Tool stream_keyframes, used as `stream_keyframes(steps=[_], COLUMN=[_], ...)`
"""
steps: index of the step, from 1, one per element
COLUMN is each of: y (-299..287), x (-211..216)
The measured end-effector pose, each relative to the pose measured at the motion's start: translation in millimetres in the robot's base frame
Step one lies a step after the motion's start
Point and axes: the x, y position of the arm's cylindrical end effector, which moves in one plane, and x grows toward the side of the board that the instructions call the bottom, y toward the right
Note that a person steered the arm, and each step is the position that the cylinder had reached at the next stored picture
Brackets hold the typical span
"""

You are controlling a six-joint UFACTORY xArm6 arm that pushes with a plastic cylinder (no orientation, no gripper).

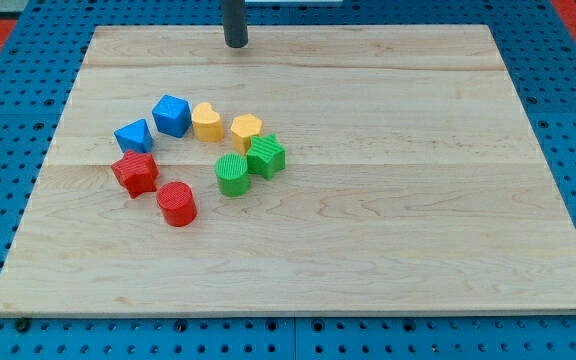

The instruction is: Place the yellow heart in between red blocks

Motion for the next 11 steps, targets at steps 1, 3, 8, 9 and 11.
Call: stream_keyframes(steps=[1, 3, 8, 9, 11], y=[-0.5, -18.3, -32.6, -65.9, -97.9], x=[-13.2, 33.2, 231.8, 236.3, 199.5])
